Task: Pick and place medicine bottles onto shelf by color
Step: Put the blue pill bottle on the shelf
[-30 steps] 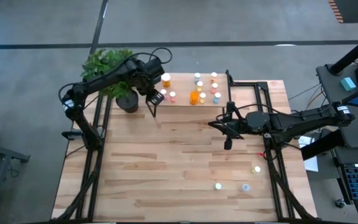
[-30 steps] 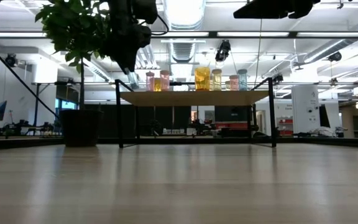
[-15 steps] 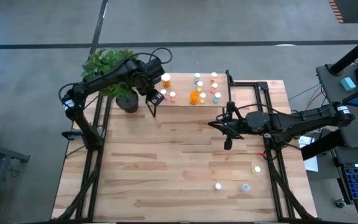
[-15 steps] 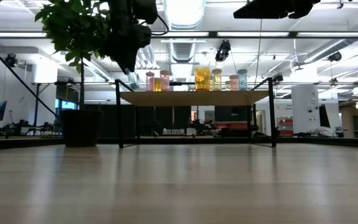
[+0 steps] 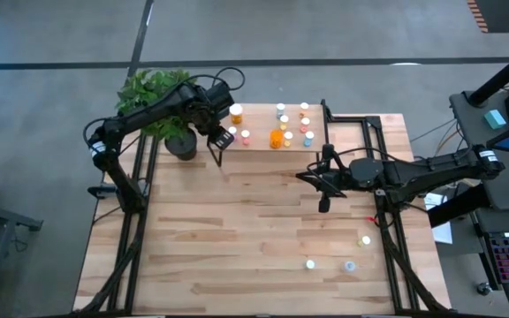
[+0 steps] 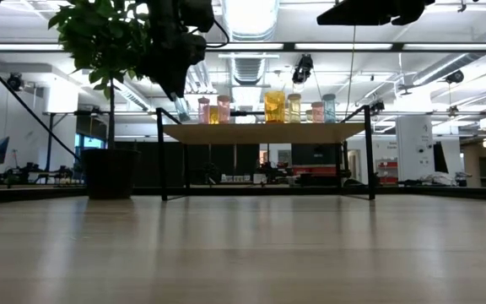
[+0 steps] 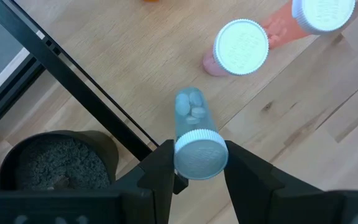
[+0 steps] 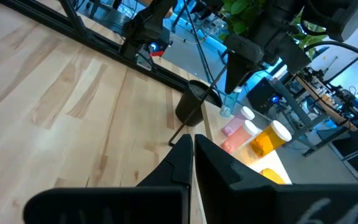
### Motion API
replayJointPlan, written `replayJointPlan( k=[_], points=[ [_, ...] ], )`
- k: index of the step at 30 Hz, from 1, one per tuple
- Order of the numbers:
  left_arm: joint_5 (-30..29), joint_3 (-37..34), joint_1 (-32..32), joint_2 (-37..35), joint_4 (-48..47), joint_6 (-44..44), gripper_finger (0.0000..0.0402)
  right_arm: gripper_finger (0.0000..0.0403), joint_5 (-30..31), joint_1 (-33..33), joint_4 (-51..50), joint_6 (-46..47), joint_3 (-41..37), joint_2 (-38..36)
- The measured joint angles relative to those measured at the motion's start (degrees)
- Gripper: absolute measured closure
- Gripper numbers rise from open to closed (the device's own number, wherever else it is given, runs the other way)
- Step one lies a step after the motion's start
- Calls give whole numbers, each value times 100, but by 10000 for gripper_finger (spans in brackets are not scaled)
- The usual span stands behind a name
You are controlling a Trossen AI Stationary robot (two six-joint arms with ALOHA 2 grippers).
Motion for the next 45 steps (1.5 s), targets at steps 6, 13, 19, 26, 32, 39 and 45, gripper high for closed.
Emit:
replayJointPlan(
  k=[6,13,19,26,32,39,45],
  points=[
    [-1,-46,0,0,18,-48,292,394,-2,0,0,37,0,0],
    [2,-212,1,4,65,-142,266,394,-1,1,0,35,0,0],
    [-18,-240,2,4,110,-142,217,394,-2,1,11,34,0,0],
    [-120,-151,42,4,227,-125,192,394,-2,0,22,37,0,0],
    [-101,-144,39,-81,149,-133,192,394,-1,0,1,37,0,0],
    [352,-172,-542,-395,134,-127,192,394,0,0,-14,38,0,0],
    [437,-265,-1519,-577,200,-294,191,394,0,0,-6,37,0,0]
  ],
)
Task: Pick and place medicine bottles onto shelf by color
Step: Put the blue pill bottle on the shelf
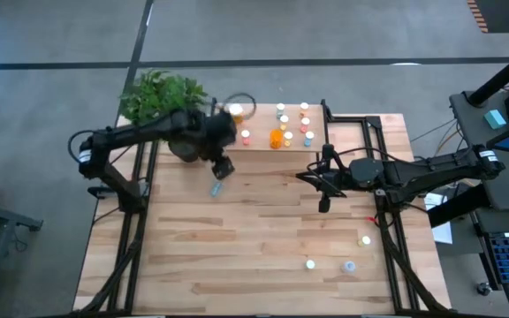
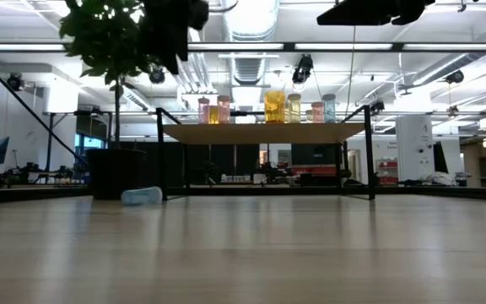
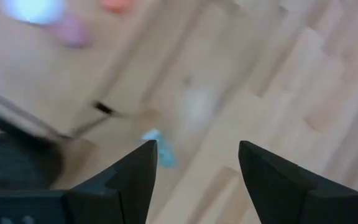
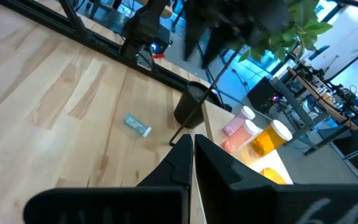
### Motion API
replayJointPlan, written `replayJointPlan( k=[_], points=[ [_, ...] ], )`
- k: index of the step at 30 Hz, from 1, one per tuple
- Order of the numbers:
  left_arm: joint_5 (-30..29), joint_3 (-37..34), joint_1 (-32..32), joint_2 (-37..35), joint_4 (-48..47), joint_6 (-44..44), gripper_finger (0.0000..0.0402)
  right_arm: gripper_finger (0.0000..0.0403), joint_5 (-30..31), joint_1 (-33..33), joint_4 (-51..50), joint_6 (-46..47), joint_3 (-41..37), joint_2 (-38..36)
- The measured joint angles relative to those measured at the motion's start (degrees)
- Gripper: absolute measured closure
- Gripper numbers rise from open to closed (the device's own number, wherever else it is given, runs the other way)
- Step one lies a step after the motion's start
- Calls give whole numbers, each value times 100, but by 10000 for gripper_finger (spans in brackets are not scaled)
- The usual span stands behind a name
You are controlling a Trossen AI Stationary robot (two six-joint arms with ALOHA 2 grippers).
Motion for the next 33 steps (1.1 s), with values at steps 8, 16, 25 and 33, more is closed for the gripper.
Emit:
replayJointPlan(
  k=[8,16,25,33],
  points=[
    [-526,-446,-1421,76,825,-767,191,394,0,2,3,5,0,0],
    [-547,-2026,-2343,108,2385,-2237,191,394,0,1,3,61,0,0],
    [-2152,-3511,-2190,218,2413,-3717,191,394,-1,1,4,125,0,0],
    [-2921,-4306,-2168,218,3315,-4043,191,394,-1,1,6,109,0,0]
  ],
)
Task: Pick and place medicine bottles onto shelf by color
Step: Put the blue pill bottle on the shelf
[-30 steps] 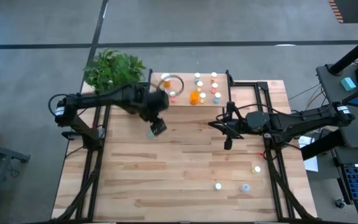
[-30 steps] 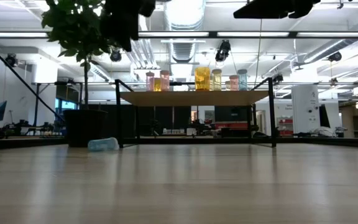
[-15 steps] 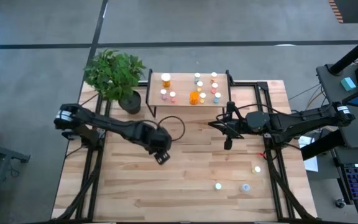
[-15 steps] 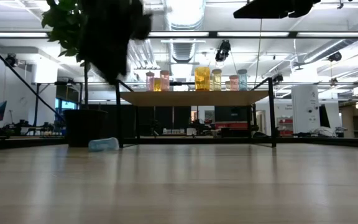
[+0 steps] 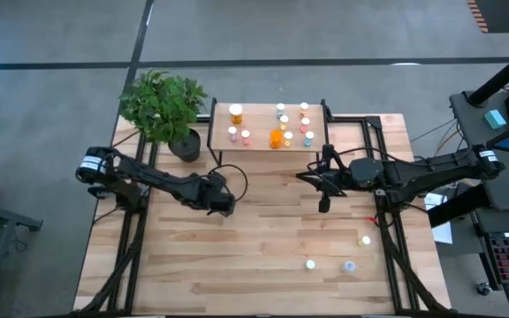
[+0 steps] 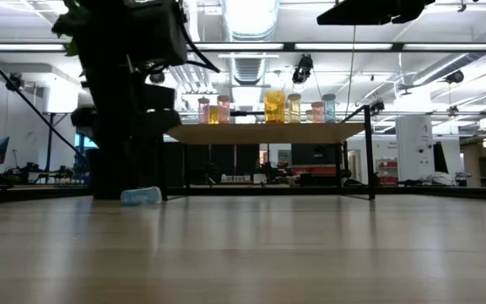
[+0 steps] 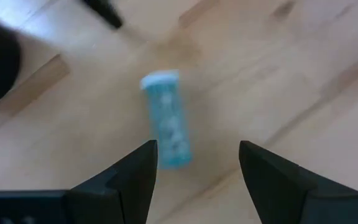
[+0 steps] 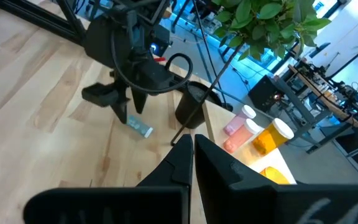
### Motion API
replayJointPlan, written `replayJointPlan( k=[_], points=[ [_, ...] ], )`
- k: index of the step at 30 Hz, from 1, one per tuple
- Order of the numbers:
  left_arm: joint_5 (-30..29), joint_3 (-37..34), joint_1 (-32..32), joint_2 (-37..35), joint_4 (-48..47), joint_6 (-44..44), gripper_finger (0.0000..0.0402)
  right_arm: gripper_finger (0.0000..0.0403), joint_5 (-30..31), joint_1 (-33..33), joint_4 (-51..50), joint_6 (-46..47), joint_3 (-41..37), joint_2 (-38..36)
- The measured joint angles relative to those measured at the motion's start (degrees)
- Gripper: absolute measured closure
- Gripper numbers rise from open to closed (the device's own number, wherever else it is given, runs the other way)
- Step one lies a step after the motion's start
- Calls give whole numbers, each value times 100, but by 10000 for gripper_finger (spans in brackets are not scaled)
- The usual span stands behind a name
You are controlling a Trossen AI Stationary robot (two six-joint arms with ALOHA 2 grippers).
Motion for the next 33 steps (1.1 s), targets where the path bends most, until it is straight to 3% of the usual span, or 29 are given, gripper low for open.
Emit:
replayJointPlan(
  k=[5,10,17,33],
  points=[
    [-278,-418,29,0,742,1,191,394,1,0,-2,2,0,0],
    [-733,-642,52,0,894,-3,192,394,1,0,-2,2,0,0],
    [-665,-1015,87,0,1340,-12,211,394,1,2,-2,2,0,0],
    [-534,-1207,85,0,1797,-15,342,394,1,1,-3,4,2,-2]
  ],
)
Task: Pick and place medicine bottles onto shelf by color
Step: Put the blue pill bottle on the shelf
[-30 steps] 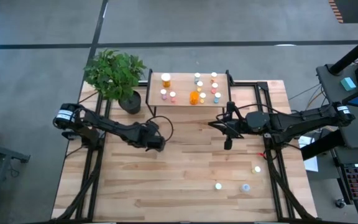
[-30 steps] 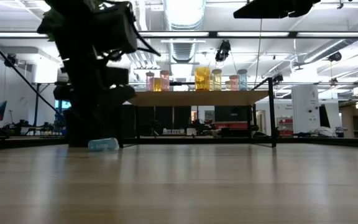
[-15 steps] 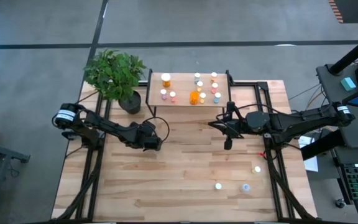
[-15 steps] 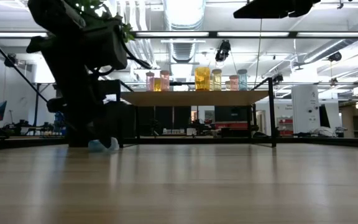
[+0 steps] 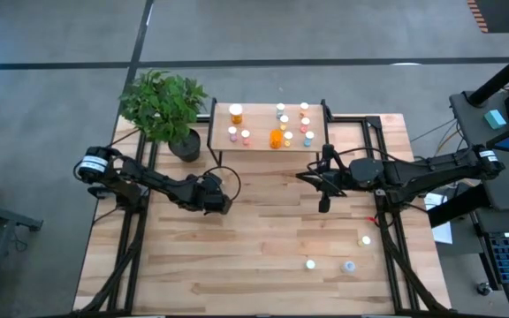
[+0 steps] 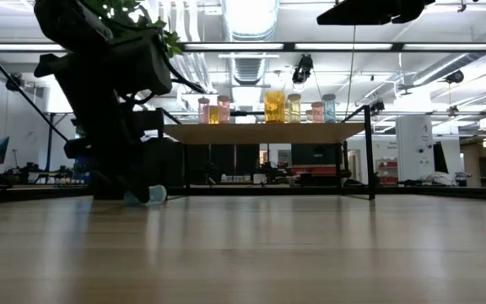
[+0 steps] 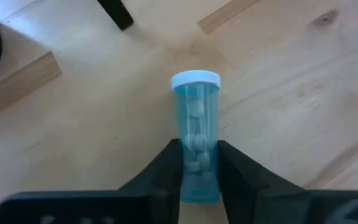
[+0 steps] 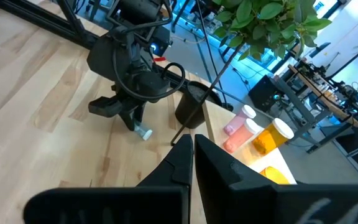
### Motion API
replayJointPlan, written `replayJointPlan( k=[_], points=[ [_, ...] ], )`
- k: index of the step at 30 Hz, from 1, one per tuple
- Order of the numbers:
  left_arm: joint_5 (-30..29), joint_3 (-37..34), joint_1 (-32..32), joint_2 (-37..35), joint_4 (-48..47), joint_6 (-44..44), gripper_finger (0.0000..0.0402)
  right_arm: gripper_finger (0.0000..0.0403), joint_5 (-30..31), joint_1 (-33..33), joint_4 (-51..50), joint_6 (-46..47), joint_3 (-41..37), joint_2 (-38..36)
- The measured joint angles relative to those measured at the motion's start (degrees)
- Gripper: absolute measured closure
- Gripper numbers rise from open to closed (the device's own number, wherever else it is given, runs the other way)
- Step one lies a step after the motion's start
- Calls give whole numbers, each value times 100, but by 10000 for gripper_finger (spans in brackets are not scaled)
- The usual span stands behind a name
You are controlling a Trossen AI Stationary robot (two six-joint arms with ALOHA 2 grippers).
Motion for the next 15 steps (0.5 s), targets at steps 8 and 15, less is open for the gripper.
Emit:
replayJointPlan(
  k=[8,15],
  points=[
    [-108,186,-286,-135,-14,199,320,394,-1,0,-2,0,-1,1],
    [-976,375,-1401,-479,1532,2476,317,394,-322,-2,59,5,0,2]
  ],
)
